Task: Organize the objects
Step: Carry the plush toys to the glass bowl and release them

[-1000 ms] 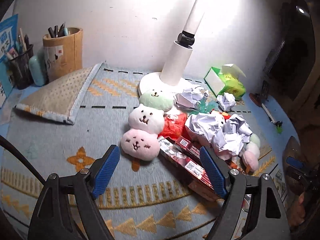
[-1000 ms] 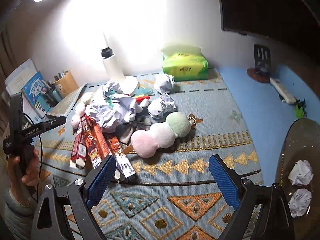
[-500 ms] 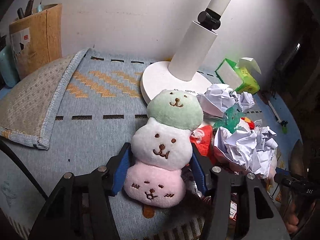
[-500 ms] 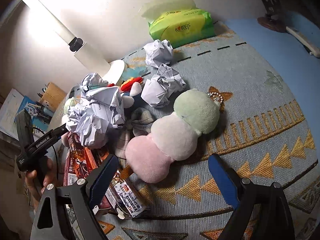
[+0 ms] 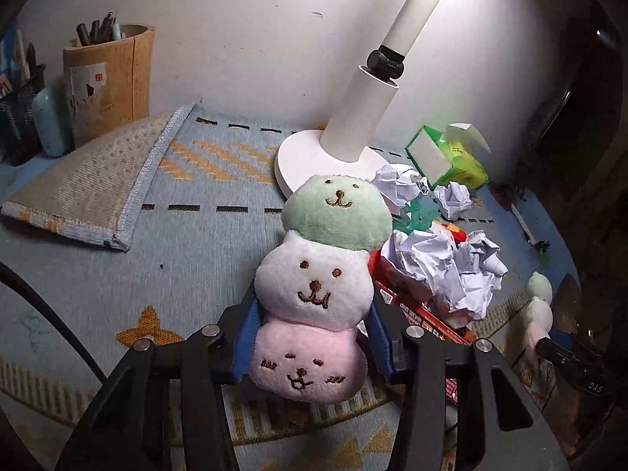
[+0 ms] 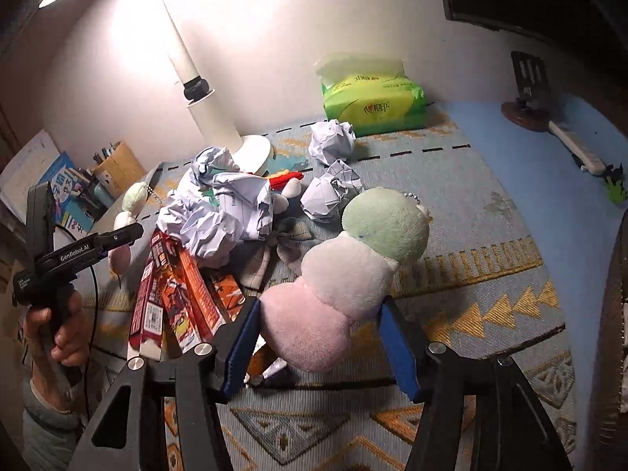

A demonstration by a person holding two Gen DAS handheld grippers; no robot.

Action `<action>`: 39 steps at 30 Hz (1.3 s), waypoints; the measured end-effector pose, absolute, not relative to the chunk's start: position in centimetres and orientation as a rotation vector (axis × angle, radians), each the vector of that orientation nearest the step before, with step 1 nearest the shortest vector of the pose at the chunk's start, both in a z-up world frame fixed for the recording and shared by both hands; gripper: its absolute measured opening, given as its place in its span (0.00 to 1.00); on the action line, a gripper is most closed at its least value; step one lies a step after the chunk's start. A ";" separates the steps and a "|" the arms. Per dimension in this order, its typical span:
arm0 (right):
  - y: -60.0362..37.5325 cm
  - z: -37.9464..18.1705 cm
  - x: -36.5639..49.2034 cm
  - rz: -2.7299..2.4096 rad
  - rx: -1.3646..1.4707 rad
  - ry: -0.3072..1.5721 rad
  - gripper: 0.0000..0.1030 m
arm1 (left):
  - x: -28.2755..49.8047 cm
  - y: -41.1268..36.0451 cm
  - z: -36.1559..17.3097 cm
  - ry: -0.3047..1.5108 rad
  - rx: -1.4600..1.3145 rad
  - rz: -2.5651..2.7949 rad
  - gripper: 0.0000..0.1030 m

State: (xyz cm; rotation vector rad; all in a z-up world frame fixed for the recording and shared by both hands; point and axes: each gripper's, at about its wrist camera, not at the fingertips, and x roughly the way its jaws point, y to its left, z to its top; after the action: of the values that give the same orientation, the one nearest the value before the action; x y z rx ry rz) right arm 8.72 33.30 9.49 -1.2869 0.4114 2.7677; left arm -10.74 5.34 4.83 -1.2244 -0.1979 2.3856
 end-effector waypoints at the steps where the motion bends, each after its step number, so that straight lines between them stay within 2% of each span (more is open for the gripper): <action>1: 33.0 9.8 9.7 2.789 -1.307 0.398 0.57 | -9.4 5.2 5.3 -0.173 -1.234 2.392 0.44; 3: 32.3 10.2 11.6 2.849 -1.403 0.348 0.58 | -6.5 4.7 5.8 -0.130 -1.274 2.397 0.45; 6: 30.7 9.6 14.5 2.904 -1.553 0.179 0.58 | -1.6 4.1 6.1 -0.081 -1.328 2.392 0.45; 9: 29.8 7.5 16.8 2.894 -1.727 -0.013 0.59 | 2.2 3.6 5.3 -0.082 -1.390 2.375 0.45; 12: 29.9 5.1 17.2 2.818 -1.800 -0.098 0.62 | 4.1 3.5 3.6 -0.078 -1.466 2.365 0.45; 18: 31.5 5.6 18.0 2.765 -1.718 0.065 0.76 | 5.2 4.6 2.1 0.047 -1.490 2.372 0.52; 19: 31.8 5.8 18.3 2.745 -1.698 0.118 0.78 | 5.2 4.8 2.1 0.061 -1.495 2.360 0.56; 20: 32.1 5.9 18.5 2.727 -1.683 0.188 0.82 | 5.3 5.0 2.1 0.069 -1.480 2.353 0.69; 22: 32.4 5.6 18.4 2.679 -1.676 0.374 0.86 | 5.4 5.4 1.8 0.099 -1.464 2.362 0.77; 24: 31.8 5.1 17.9 2.612 -1.653 0.482 0.86 | 5.9 6.1 1.6 0.182 -1.421 2.391 0.78; 26: 31.0 4.9 17.4 2.549 -1.584 0.484 0.86 | 6.3 6.6 1.4 0.242 -1.386 2.421 0.77; 27: 30.5 5.0 17.2 2.530 -1.526 0.450 0.82 | 6.6 6.6 1.4 0.254 -1.369 2.438 0.75; 28: 30.2 4.9 17.1 2.517 -1.485 0.427 0.78 | 6.8 6.6 1.5 0.257 -1.346 2.451 0.64; 29: 29.8 4.8 16.9 2.502 -1.460 0.392 0.68 | 7.0 6.6 1.7 0.248 -1.337 2.457 0.48; 30: 29.4 4.8 16.8 2.490 -1.423 0.331 0.54 | 6.9 6.4 1.9 0.239 -1.342 2.464 0.45; 31: 28.9 4.8 16.7 2.500 -1.410 0.295 0.49 | 6.8 6.1 2.0 0.212 -1.354 2.454 0.45; 33: 28.7 4.9 16.9 2.518 -1.392 0.258 0.46 | 6.9 5.7 2.2 0.143 -1.360 2.441 0.44; 36: 29.5 5.7 17.9 2.633 -1.405 0.364 0.45 | 7.7 5.8 3.1 0.081 -1.349 2.426 0.44; 39: 30.3 7.6 19.5 2.702 -1.339 0.371 0.45 | 8.9 7.0 5.5 0.055 -1.282 2.421 0.44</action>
State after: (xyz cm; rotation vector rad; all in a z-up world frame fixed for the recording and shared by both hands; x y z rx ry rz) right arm 19.47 30.28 7.56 -1.3394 0.3708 2.7017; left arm 8.92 7.00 5.52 -1.2825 0.0554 2.4210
